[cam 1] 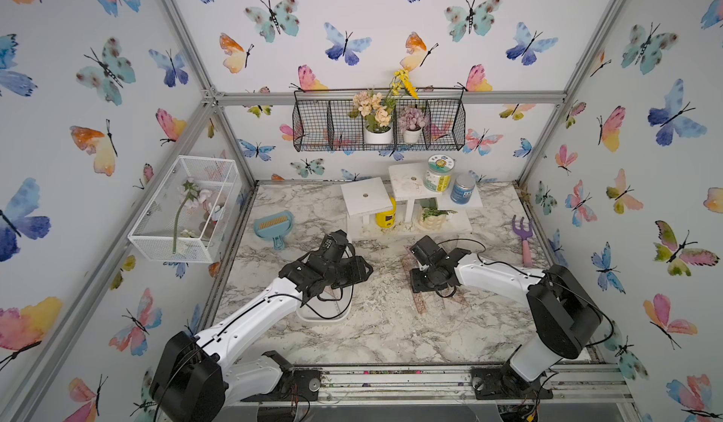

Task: Put the scattered rulers into the storage box
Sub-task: Pick up the ruler from the center of the board.

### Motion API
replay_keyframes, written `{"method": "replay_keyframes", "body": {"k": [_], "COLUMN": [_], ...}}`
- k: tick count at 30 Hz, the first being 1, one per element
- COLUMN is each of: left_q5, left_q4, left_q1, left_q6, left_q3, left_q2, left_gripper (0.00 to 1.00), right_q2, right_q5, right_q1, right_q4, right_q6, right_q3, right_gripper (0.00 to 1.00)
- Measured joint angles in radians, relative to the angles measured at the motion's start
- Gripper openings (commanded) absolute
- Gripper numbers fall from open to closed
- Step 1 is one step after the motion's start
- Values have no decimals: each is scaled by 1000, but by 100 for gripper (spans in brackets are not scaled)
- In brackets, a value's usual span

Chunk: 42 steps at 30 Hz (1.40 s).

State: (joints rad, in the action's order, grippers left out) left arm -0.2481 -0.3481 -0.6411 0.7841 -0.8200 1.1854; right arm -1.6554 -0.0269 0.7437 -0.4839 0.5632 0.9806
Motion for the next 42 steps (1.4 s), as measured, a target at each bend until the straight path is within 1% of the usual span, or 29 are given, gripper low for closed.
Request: {"method": "replay_keyframes", "body": {"k": [6, 25, 42], "left_q5": [0, 0, 0], "left_q4": [26, 45, 45], "left_q1": [-14, -14, -14], "left_q6": [29, 40, 40], "left_q3": [33, 35, 44], "left_q2": [1, 1, 1], "left_gripper": [48, 48, 47], "right_q2": [-32, -49, -84], "right_q5": [18, 83, 87], "right_q1": [0, 0, 0], "right_q4": [10, 42, 52], "right_q6": [-5, -8, -8], "right_q3": [0, 10, 18], "right_gripper": [52, 52, 51]}}
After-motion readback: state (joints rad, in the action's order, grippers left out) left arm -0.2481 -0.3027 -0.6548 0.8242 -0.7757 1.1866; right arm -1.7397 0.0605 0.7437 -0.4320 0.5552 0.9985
